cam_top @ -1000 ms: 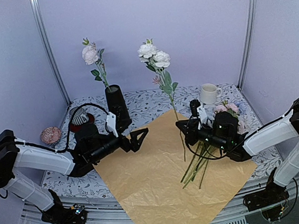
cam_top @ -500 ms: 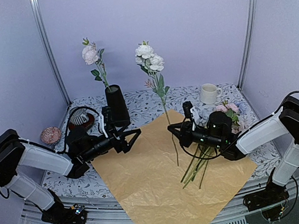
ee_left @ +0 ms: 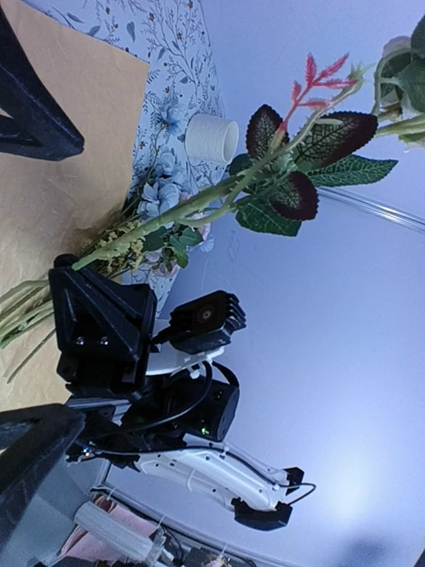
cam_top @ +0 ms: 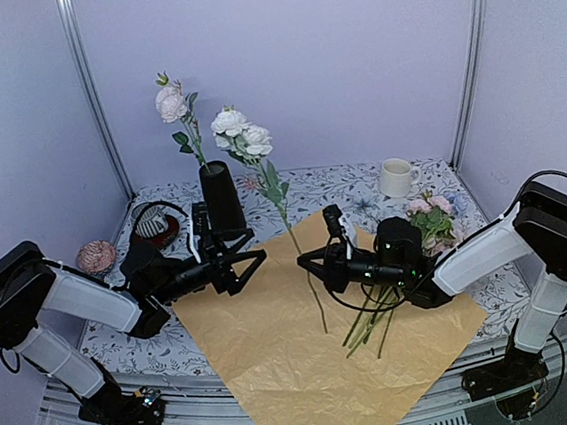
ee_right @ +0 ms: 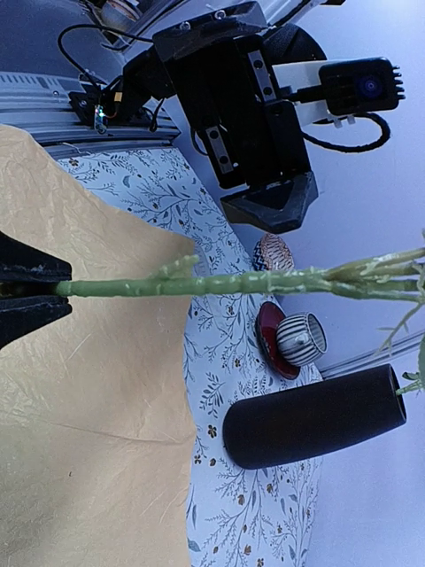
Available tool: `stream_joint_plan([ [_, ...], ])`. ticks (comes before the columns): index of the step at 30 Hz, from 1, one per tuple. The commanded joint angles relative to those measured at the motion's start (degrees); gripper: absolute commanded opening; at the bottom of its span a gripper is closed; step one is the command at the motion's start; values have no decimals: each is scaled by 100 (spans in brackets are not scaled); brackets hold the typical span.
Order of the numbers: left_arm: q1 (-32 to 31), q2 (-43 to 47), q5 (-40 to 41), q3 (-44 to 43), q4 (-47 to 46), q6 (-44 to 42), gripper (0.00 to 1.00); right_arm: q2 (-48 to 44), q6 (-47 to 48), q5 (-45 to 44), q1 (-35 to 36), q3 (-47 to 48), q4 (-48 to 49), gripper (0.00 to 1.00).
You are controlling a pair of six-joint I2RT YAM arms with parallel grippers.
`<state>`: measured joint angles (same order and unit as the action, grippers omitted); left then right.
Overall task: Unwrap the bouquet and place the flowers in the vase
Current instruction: Pass from the right arm to the left
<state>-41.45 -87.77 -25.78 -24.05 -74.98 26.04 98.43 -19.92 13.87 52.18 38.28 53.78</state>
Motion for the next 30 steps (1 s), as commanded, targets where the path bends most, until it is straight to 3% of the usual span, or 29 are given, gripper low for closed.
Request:
stream_joint_plan([
  [1,71,39,-128,59,-189,-17,98,141,-21,37,70,189,54,7],
  [8,66,-182,-478,-3,-455,78,89,283,191,-54,281,305,59,6],
  [17,56,-592,-435,-487,316,222,74,325,413,-100,447,354,85,6],
  [30,-18,-880,-836,-808,521,250,29,422,615,-51,569,423,64,6],
])
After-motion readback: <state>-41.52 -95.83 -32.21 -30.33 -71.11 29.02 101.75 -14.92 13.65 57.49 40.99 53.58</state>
